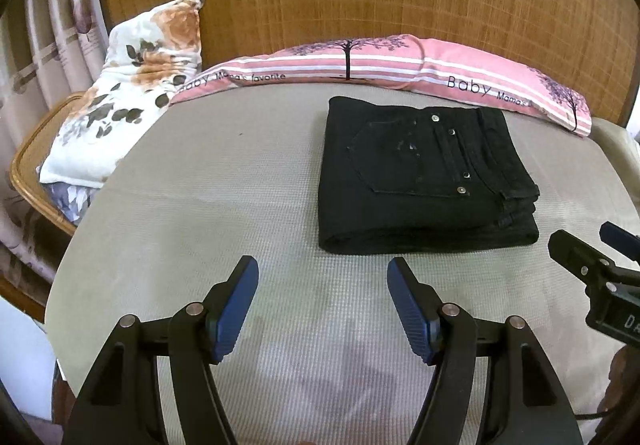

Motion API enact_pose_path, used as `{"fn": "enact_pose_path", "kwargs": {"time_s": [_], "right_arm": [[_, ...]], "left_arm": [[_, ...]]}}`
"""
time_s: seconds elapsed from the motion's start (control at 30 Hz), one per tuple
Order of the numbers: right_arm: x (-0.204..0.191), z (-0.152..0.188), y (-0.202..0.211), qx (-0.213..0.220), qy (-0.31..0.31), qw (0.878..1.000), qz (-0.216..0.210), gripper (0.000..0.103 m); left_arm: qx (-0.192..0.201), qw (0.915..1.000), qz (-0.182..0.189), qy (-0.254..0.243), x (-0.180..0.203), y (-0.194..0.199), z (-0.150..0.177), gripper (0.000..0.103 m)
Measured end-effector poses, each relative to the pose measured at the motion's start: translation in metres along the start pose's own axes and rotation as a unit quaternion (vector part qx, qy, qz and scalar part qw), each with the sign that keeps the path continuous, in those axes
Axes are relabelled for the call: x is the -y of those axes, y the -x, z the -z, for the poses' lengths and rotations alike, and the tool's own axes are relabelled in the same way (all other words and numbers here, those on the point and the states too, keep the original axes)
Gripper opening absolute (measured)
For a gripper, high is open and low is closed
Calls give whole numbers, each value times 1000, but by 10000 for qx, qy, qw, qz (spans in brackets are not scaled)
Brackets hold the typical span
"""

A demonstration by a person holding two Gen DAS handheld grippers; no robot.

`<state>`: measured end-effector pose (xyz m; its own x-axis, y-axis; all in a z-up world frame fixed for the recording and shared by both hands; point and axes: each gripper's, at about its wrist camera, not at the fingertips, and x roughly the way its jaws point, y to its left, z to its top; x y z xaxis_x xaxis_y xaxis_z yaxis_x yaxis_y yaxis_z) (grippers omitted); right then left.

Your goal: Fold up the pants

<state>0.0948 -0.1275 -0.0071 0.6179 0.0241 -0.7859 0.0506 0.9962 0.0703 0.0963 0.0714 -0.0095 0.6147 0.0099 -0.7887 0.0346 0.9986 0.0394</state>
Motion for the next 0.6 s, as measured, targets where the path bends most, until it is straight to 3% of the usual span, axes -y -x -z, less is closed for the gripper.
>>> {"fn": "enact_pose_path", "kwargs": {"time_s": [0.6], "right_arm": [[-10, 7, 7, -55, 108, 9999, 7, 102]], "left_arm": [[46, 9999, -62, -87, 6, 6, 6, 68]]}}
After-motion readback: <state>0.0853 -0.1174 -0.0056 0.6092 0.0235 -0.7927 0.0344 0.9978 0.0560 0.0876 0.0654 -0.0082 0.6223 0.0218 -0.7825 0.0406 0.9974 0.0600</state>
